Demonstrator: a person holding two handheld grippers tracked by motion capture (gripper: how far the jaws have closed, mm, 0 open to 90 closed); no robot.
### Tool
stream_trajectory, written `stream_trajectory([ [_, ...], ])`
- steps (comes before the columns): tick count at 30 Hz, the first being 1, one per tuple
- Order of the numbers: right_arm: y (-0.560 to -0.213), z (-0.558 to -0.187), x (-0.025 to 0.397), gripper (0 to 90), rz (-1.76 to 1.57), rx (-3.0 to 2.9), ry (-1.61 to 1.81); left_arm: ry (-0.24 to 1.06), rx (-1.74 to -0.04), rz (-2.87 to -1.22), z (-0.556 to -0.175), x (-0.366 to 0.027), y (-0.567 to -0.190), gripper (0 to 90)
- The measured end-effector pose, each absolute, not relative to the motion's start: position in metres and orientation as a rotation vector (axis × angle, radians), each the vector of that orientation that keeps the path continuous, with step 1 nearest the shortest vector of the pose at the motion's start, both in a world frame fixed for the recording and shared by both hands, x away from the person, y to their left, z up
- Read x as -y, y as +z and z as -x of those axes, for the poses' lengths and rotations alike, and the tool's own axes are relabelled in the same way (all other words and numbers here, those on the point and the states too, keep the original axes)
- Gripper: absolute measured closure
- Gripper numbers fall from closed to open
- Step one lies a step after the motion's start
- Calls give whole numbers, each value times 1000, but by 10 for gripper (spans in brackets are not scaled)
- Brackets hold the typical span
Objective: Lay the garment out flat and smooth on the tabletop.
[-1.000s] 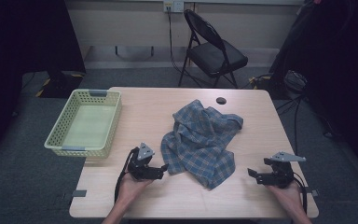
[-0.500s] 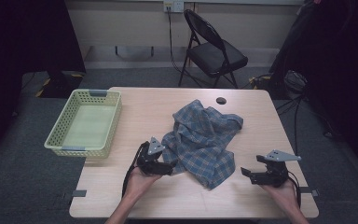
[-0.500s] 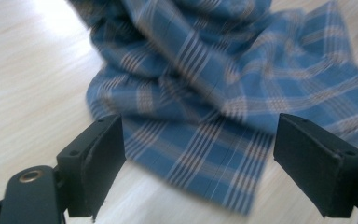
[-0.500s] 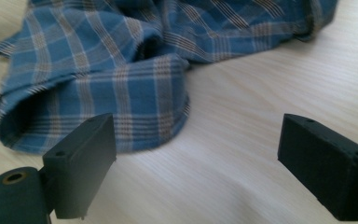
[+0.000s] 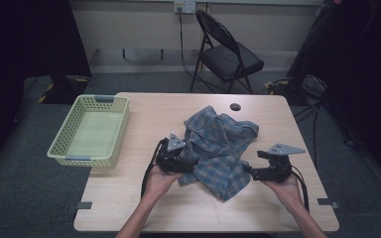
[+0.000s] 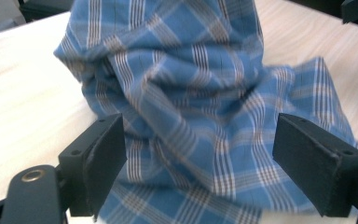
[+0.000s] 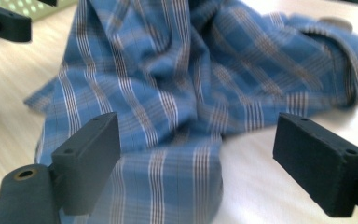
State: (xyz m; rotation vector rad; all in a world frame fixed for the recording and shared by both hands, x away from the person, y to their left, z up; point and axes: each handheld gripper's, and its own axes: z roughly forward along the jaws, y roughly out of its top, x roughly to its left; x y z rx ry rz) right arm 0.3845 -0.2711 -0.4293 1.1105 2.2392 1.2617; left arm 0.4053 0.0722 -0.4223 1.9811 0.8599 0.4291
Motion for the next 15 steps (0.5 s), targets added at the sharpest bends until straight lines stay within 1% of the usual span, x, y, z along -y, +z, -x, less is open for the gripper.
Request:
stream_trajectory([
  [4,-418,-398,262,162,-1111,-2220,1308,434,-856,-1969,-416,-64,-410,168],
  [6,-413,-405,258,198,-1122,-2217,1336,449,-847,-1963,-420,-59,-404,169],
  [8,-408,-413,254,214,-1123,-2219,1369,445,-840,-1956,-425,-55,-402,175],
  [13,-406,-432,238,196,-1121,-2259,1372,409,-880,-1988,-438,-44,-417,179],
  [15,-412,-438,230,196,-1118,-2269,1353,453,-900,-2015,-440,-41,-427,209],
])
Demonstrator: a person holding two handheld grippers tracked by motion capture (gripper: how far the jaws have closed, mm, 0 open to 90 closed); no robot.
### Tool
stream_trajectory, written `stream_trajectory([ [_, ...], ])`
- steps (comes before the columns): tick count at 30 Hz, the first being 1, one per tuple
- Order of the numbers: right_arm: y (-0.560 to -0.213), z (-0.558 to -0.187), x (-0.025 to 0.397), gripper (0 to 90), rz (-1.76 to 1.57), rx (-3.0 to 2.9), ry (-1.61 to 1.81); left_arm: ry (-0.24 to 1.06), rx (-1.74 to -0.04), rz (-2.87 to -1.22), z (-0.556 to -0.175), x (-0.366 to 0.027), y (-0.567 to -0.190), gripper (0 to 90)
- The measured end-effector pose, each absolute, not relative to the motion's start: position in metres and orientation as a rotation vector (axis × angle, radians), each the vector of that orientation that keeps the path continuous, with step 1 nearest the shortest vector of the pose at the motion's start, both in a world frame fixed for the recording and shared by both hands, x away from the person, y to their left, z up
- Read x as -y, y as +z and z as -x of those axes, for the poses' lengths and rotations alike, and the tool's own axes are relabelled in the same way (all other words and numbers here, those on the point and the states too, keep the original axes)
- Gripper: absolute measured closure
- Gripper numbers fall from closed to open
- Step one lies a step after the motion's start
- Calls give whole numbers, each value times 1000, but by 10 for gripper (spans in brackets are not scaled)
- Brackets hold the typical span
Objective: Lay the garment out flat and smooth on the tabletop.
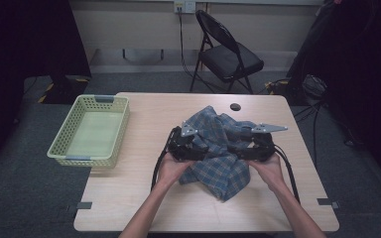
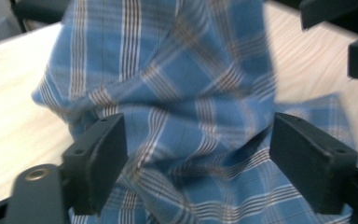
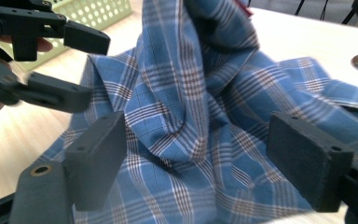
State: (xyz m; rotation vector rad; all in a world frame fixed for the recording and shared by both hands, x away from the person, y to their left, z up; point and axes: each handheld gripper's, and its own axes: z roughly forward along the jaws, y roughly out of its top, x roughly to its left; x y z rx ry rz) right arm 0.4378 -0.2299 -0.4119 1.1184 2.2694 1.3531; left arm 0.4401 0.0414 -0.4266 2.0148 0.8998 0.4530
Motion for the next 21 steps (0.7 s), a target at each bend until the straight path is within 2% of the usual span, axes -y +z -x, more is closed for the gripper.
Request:
stream_trajectory([
  [4,-429,-446,212,214,-1117,-2289,1350,392,-952,-2012,-447,-42,-446,237],
  [7,-434,-453,202,356,-1101,-2264,1369,344,-981,-2006,-452,-43,-459,269],
  [9,-436,-458,195,397,-1093,-2259,1354,314,-1001,-2008,-455,-45,-467,289],
  [11,-440,-463,188,420,-1095,-2275,1315,264,-1010,-1992,-457,-46,-476,362],
  [14,-450,-468,182,491,-1102,-2300,1274,225,-1018,-1991,-458,-47,-485,396],
  [16,-456,-470,179,522,-1114,-2312,1253,235,-996,-2009,-456,-47,-485,420],
  [21,-473,-465,171,678,-1077,-2384,1200,280,-947,-2064,-447,-46,-490,514],
])
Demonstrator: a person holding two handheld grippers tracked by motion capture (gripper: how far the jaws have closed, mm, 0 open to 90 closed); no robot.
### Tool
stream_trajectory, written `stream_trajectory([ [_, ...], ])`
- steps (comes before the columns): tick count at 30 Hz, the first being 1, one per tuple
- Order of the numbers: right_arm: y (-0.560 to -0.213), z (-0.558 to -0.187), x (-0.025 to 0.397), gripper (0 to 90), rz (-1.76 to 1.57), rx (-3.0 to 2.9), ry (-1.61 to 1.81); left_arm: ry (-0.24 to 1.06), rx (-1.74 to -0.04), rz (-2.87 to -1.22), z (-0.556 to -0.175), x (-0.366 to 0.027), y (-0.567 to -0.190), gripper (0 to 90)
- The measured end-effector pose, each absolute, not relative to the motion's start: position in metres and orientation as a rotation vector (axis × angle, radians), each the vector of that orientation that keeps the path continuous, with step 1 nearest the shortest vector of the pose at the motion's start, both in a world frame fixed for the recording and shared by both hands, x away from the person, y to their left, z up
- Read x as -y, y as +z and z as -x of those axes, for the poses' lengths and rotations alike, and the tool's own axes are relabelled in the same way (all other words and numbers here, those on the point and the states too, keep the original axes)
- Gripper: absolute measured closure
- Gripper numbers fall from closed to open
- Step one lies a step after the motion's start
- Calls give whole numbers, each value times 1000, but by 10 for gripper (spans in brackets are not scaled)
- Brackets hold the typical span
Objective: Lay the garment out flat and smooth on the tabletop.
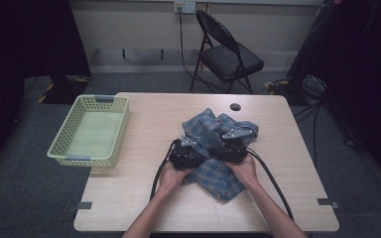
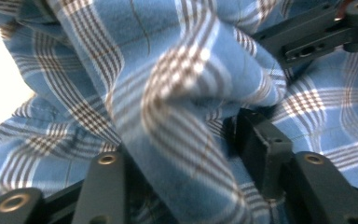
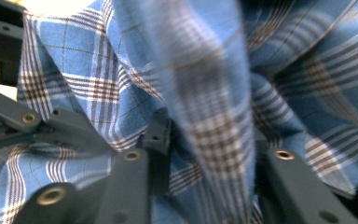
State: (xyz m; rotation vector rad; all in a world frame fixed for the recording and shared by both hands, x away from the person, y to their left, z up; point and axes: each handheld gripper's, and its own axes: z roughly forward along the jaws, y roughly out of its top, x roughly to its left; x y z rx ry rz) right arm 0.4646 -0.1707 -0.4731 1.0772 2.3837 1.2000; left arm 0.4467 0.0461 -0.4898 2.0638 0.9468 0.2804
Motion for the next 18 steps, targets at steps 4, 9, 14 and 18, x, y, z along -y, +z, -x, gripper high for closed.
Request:
stream_trajectory([
  [4,-480,-450,168,757,-1050,-2380,1202,310,-903,-2112,-435,-48,-488,538],
  [9,-482,-431,165,763,-984,-2423,1184,315,-894,-2115,-412,-49,-489,550],
  [14,-483,-413,170,760,-968,-2448,1189,290,-892,-2130,-391,-44,-487,535],
  [18,-483,-394,181,747,-954,-2468,1205,215,-867,-2127,-377,-42,-487,518],
])
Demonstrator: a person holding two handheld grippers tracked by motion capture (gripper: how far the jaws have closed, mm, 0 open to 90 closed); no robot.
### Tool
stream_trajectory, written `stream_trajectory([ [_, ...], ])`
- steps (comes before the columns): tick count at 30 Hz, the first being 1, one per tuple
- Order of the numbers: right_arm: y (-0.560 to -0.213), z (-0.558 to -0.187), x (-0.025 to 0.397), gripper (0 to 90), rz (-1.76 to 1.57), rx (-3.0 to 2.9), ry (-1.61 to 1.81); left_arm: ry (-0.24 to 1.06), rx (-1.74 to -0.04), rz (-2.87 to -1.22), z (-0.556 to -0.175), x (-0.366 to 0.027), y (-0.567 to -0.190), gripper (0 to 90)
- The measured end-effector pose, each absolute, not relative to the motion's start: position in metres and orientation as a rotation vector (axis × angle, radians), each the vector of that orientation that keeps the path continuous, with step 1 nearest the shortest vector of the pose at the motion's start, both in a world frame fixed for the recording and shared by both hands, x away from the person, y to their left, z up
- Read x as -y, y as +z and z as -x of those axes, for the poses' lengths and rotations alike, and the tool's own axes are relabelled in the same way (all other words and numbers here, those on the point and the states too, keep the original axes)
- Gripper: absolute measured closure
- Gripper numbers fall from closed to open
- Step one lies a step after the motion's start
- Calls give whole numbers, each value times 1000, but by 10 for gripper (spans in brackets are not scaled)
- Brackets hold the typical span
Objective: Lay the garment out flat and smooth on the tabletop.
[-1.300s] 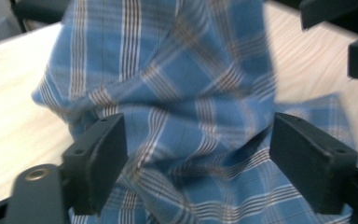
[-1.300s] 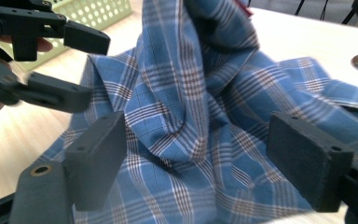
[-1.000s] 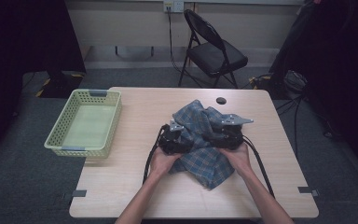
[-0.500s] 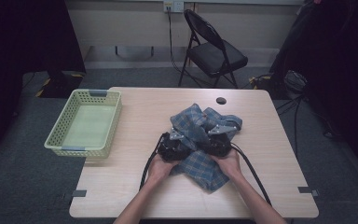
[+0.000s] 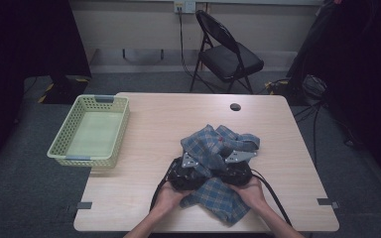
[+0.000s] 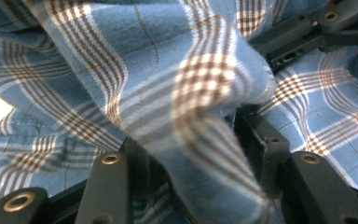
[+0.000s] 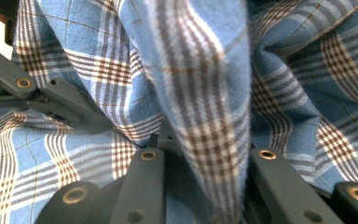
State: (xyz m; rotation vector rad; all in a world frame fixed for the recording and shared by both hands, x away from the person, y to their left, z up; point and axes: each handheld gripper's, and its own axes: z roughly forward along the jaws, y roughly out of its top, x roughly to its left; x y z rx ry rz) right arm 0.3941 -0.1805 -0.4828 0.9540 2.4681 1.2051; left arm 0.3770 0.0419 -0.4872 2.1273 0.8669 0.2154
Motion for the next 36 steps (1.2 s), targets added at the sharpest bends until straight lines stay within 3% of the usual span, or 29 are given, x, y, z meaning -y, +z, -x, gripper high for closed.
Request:
stream_trajectory([
  [5,-481,-378,194,686,-987,-2484,1238,149,-824,-2137,-366,-40,-482,448],
  [7,-476,-376,197,583,-1002,-2474,1250,172,-805,-2125,-365,-43,-478,408],
  [10,-466,-376,200,396,-1019,-2419,1299,185,-811,-2082,-368,-50,-475,280],
  [14,-448,-377,197,275,-983,-2369,1351,158,-847,-2064,-375,-53,-478,184],
  [21,-421,-394,175,184,-960,-2346,1366,185,-819,-2072,-374,-49,-479,204],
  [24,-421,-407,167,253,-973,-2361,1341,187,-848,-2080,-376,-50,-482,206],
  [28,-430,-417,164,564,-980,-2382,1350,192,-868,-2067,-378,-53,-482,174],
  [32,-427,-412,168,757,-967,-2362,1368,202,-880,-2053,-377,-54,-480,171],
  [36,-414,-405,175,833,-939,-2312,1375,227,-860,-2056,-372,-51,-477,164],
])
